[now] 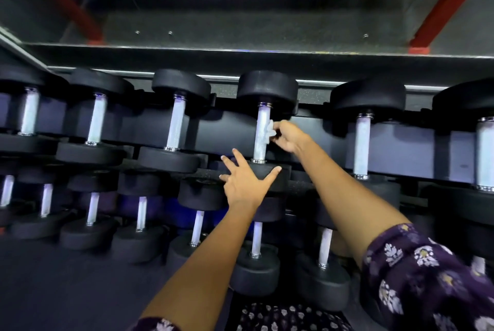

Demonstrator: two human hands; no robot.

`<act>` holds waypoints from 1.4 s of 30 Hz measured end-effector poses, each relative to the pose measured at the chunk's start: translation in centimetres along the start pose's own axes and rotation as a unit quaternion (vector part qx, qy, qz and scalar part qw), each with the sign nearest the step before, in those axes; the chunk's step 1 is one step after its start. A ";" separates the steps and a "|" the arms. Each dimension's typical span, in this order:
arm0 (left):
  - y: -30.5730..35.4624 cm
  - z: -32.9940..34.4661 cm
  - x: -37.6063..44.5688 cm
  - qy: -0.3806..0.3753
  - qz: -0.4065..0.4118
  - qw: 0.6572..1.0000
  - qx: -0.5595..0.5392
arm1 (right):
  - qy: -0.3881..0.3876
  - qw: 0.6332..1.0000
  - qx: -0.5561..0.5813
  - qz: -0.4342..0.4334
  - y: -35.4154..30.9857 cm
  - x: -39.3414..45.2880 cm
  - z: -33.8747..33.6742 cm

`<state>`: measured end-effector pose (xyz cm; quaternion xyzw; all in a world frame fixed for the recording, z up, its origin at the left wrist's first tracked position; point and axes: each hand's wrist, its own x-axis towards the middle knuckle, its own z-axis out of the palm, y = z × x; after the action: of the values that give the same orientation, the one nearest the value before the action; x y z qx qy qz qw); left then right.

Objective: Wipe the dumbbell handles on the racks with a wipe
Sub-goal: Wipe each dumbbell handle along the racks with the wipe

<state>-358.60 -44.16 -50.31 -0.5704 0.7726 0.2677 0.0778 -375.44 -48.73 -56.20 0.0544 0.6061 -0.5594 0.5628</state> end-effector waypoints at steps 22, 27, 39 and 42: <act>-1.6 1.3 0.8 0.120 0.180 0.976 0.019 | 0.031 0.997 -0.036 -0.057 -1.7 -1.5 1.0; -1.1 2.4 0.6 0.166 0.156 0.973 -0.032 | -0.051 0.979 -0.195 0.027 2.1 -3.6 -0.3; -2.9 4.2 2.5 0.329 0.342 0.880 -0.016 | -0.002 0.994 -0.107 -0.011 1.9 -4.1 -0.1; -2.7 4.3 2.6 0.332 0.343 0.878 -0.025 | 0.022 0.998 -0.037 -0.042 -0.9 -2.8 0.3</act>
<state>-357.77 -44.75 -55.93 -0.3270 0.8933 0.0918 -0.2945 -374.89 -47.69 -53.50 0.0202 0.6401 -0.5589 0.5268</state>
